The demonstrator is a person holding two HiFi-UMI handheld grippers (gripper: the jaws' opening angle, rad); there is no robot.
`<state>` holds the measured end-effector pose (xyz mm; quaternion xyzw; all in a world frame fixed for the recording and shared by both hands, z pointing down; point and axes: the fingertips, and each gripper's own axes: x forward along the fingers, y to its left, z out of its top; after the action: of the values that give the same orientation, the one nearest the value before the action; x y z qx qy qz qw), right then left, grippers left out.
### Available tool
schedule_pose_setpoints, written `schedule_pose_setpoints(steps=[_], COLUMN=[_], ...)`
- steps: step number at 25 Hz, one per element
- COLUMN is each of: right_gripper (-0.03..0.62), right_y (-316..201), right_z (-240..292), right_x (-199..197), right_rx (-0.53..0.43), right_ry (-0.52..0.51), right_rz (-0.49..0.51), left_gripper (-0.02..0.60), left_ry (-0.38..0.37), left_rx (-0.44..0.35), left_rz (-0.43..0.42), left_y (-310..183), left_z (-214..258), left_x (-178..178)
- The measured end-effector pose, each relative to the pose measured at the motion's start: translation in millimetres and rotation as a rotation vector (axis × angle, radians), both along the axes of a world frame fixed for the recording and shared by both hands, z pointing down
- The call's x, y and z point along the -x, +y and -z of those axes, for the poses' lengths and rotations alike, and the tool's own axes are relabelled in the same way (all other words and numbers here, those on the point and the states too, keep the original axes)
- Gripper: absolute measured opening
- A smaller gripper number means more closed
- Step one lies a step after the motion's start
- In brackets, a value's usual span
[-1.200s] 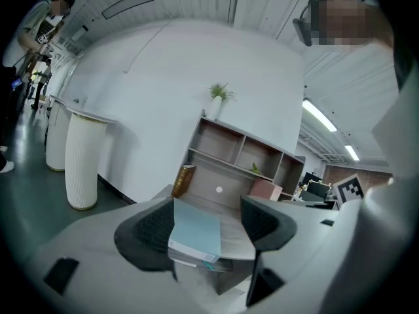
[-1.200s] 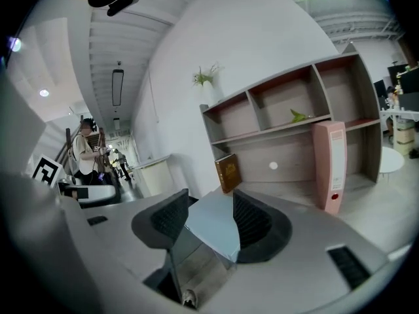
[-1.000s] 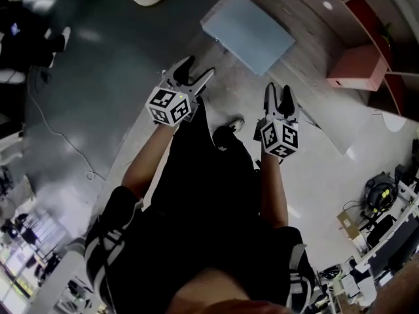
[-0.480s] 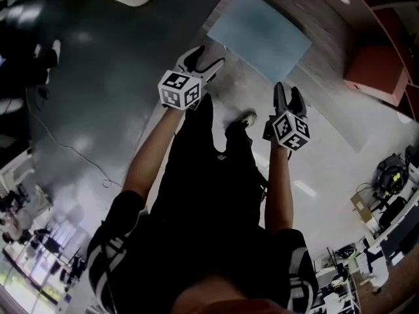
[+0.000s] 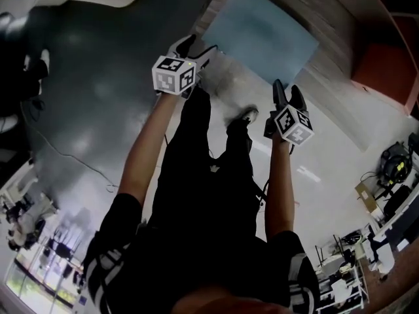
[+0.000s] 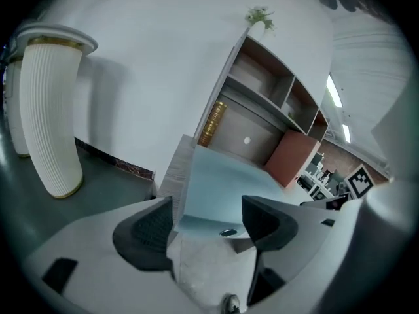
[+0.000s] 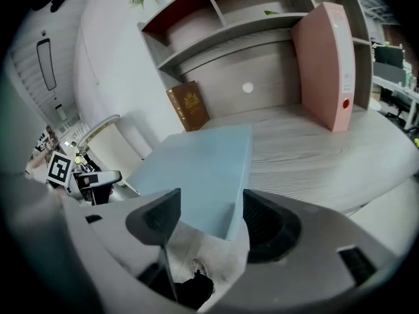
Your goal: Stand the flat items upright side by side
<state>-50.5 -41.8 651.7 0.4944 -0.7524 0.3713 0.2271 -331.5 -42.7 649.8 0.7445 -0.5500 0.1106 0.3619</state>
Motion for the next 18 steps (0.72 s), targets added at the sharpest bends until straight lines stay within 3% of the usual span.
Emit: schedule_pose_setpoints(steps=[5,13,18], right_gripper=[0.304,0.304,0.304], right_y=[-2,3,3], right_z=[-8,-19,-12], right_x=[-4,1,-8], right_rx=[0.028,0.062,0.047], right_ry=[0.013,-0.053,-0.038], right_rz=[-0.005,-0.005,-0.013], left_gripper=[0.321,0.324,0.325], left_ry=[0.04,0.117,0.094], left_rx=[0.029,0.037,0.046], left_rz=[-0.031,-0.097,-0.158], left_y=[-6,-15,-7], left_z=[-15,-20,-17], left_x=[-4,-18,-32])
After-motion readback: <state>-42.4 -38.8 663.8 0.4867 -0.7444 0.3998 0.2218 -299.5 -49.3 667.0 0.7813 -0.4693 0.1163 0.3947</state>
